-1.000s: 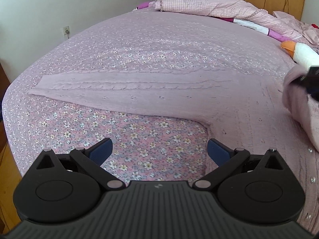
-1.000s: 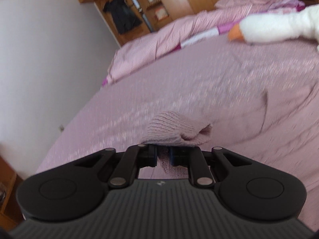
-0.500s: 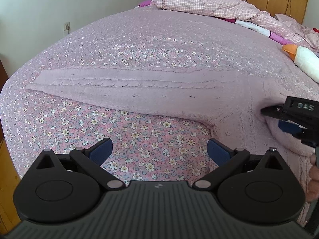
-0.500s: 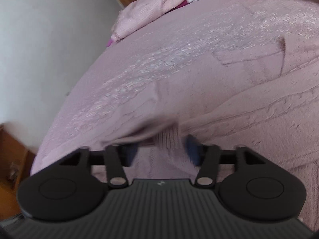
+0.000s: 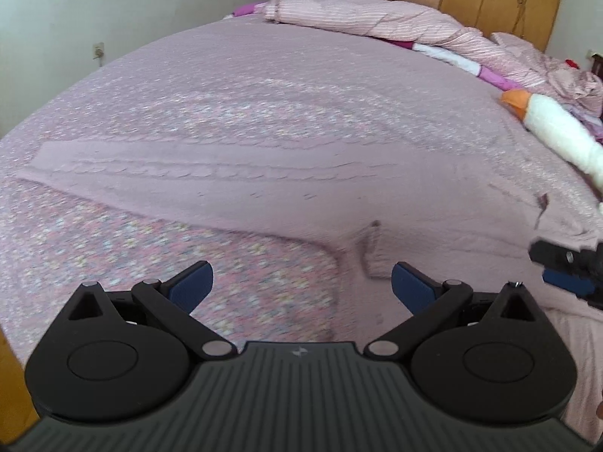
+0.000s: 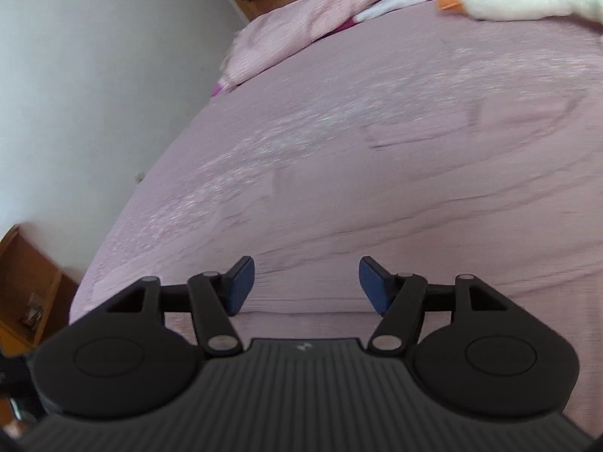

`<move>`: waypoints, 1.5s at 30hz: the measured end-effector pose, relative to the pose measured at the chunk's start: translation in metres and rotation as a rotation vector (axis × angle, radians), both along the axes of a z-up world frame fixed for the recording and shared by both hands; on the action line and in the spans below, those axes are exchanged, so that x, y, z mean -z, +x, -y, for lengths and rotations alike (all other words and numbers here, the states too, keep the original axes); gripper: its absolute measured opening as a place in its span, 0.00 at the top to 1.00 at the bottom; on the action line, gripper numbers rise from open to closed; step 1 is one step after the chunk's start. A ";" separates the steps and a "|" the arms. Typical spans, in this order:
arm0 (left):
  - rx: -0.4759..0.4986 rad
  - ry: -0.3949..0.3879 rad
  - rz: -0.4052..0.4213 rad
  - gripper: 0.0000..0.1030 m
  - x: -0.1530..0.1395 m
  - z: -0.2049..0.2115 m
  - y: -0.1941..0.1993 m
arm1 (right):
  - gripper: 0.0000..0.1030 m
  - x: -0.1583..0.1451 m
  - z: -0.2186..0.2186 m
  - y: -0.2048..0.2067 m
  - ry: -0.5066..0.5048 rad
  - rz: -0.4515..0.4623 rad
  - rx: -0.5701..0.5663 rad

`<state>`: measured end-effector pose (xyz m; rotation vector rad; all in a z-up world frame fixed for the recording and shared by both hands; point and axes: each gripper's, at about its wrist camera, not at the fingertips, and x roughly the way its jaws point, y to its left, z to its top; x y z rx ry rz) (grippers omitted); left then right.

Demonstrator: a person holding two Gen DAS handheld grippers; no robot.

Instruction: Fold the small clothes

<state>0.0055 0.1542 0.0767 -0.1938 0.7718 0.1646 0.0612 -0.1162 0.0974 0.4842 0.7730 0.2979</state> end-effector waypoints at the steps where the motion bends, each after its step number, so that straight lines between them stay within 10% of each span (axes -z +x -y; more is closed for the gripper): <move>1: 0.012 -0.009 0.010 0.00 -0.001 0.002 0.003 | 0.37 0.000 0.009 -0.003 -0.010 -0.004 0.023; 14: 0.151 -0.184 -0.031 0.23 0.026 0.016 0.073 | 0.37 0.034 0.105 -0.036 -0.048 -0.080 0.294; 18: 0.203 -0.273 -0.018 0.39 0.032 0.019 0.077 | 0.38 0.042 0.115 -0.043 -0.053 -0.087 0.311; 30: 0.217 -0.307 0.061 0.45 0.046 0.021 0.081 | 0.39 0.048 0.113 -0.047 -0.095 -0.041 0.288; 33: 0.222 -0.256 0.097 0.88 0.040 0.025 0.082 | 0.39 0.048 0.113 -0.049 -0.098 -0.032 0.286; 39: 0.264 0.057 0.359 0.87 0.001 0.054 0.040 | 0.39 0.046 0.111 -0.050 -0.129 -0.004 0.289; 42: 0.270 0.166 0.283 0.83 0.018 0.066 0.044 | 0.39 0.046 0.109 -0.049 -0.148 -0.003 0.279; 45: 0.259 0.167 0.184 0.58 0.038 0.066 0.050 | 0.39 0.045 0.109 -0.049 -0.160 0.003 0.269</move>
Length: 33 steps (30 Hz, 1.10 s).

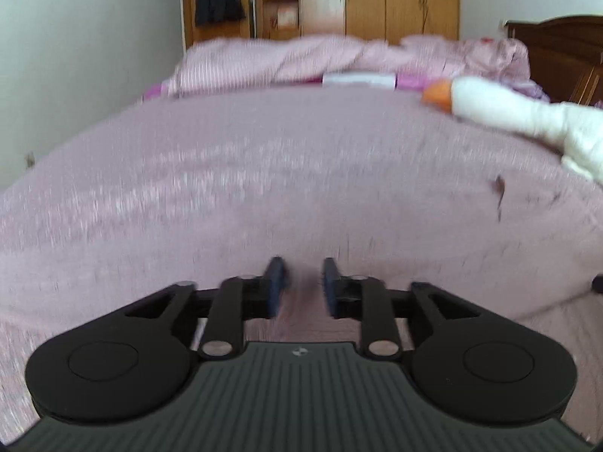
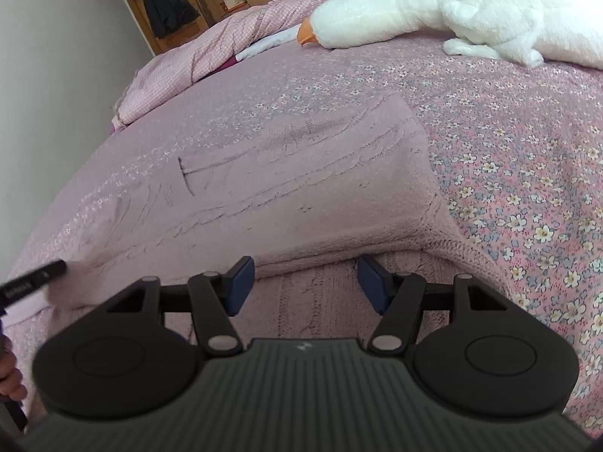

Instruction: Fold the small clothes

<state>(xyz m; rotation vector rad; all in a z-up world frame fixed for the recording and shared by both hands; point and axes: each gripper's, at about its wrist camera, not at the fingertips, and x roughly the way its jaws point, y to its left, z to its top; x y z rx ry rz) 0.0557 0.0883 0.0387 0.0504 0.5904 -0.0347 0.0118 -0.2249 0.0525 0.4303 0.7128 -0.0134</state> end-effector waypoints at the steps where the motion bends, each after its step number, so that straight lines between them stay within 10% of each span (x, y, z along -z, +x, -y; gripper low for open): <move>1: -0.016 -0.006 -0.007 0.44 0.003 -0.001 0.000 | 0.39 0.000 0.000 0.000 -0.003 0.000 -0.004; 6: -0.041 -0.097 -0.005 0.26 0.001 -0.017 0.000 | 0.39 0.001 0.002 0.000 0.006 0.003 0.001; 20: -0.203 0.038 -0.116 0.23 0.025 -0.033 0.029 | 0.40 0.002 0.011 0.003 -0.071 0.035 0.039; 33: -0.251 -0.026 -0.144 0.22 0.005 -0.049 0.010 | 0.39 -0.001 0.007 -0.007 -0.093 0.029 0.028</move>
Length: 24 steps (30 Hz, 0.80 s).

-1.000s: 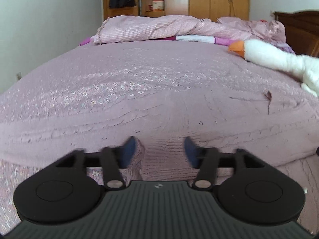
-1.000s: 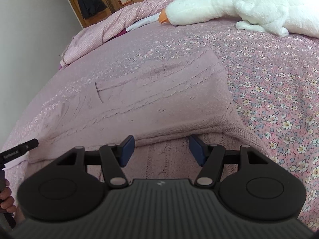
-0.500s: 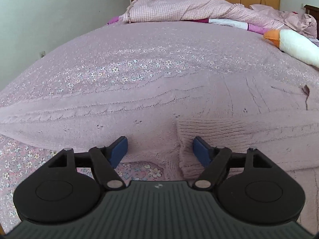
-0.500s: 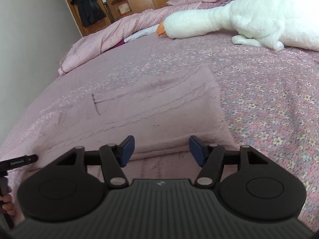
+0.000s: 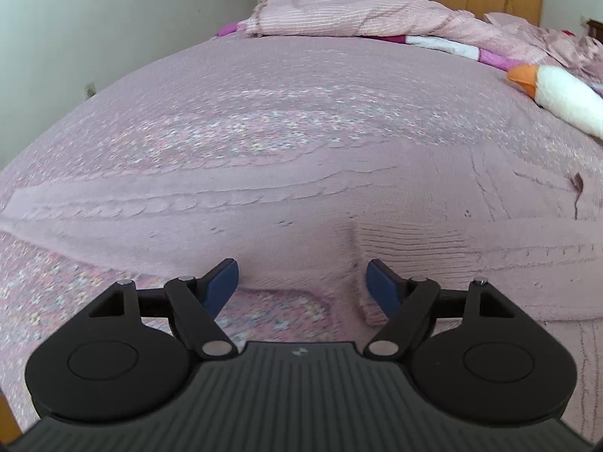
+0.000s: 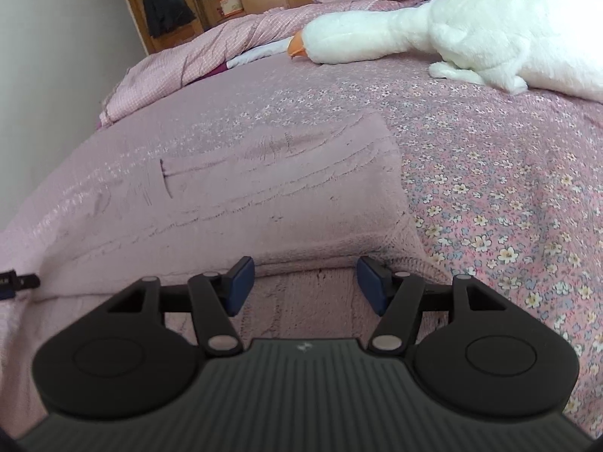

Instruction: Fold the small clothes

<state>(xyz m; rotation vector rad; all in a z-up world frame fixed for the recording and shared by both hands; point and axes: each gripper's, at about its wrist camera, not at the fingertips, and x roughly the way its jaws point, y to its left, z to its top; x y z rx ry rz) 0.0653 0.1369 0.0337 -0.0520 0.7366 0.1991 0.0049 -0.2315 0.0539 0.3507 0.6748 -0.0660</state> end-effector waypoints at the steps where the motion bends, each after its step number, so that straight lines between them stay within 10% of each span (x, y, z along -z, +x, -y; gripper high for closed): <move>1: -0.014 -0.016 0.003 0.21 -0.003 -0.005 -0.003 | 0.39 -0.002 0.001 -0.001 0.008 0.006 -0.001; 15: 0.034 -0.128 0.026 0.21 -0.036 0.005 -0.002 | 0.40 -0.033 0.021 0.064 -0.045 0.127 -0.079; 19: 0.125 -0.099 0.017 0.21 -0.035 0.041 0.015 | 0.66 -0.030 0.030 0.099 -0.075 0.114 -0.095; 24: 0.190 -0.056 -0.015 0.21 -0.020 0.084 0.038 | 0.69 -0.024 0.038 0.145 -0.126 0.091 -0.160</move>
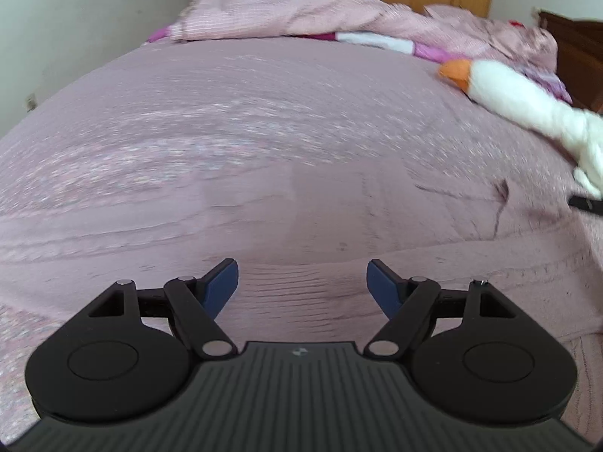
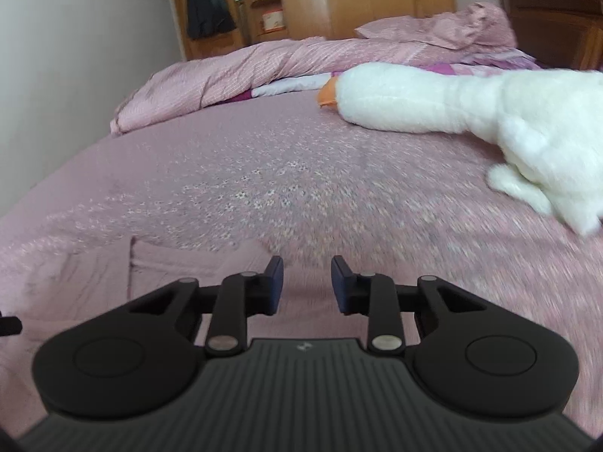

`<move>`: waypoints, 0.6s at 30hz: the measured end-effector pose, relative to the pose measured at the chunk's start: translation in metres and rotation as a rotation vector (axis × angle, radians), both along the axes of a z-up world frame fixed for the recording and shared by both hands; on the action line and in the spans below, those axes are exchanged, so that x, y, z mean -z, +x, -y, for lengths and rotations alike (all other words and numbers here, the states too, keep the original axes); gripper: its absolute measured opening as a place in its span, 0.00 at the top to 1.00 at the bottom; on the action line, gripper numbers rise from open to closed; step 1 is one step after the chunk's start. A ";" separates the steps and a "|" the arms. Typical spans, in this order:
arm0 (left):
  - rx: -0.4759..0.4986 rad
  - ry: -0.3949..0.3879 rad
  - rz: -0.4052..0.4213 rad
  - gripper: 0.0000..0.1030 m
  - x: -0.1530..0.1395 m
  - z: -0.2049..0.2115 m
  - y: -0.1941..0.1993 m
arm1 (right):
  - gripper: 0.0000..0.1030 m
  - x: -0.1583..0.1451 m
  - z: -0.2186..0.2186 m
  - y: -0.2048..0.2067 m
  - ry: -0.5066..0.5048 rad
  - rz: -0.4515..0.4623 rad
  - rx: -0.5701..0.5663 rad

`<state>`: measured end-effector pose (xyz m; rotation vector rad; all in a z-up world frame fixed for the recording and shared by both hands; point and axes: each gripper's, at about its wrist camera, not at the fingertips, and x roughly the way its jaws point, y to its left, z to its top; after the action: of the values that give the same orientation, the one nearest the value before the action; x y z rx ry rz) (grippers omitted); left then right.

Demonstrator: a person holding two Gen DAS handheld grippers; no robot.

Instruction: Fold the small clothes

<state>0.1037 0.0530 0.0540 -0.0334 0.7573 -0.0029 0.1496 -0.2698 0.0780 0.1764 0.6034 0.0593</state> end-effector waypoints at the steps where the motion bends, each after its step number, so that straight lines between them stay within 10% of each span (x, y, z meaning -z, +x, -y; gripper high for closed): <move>1: 0.010 0.007 -0.009 0.21 0.004 0.007 0.004 | 0.69 0.002 0.001 0.008 -0.003 -0.009 -0.019; 18: 0.054 0.078 -0.033 0.19 0.033 0.027 0.017 | 0.69 0.033 -0.002 0.075 0.003 -0.212 -0.387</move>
<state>0.1209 0.0259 0.0211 0.0609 0.7905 -0.0243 0.2250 -0.2682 0.0448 0.0671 0.8436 0.4195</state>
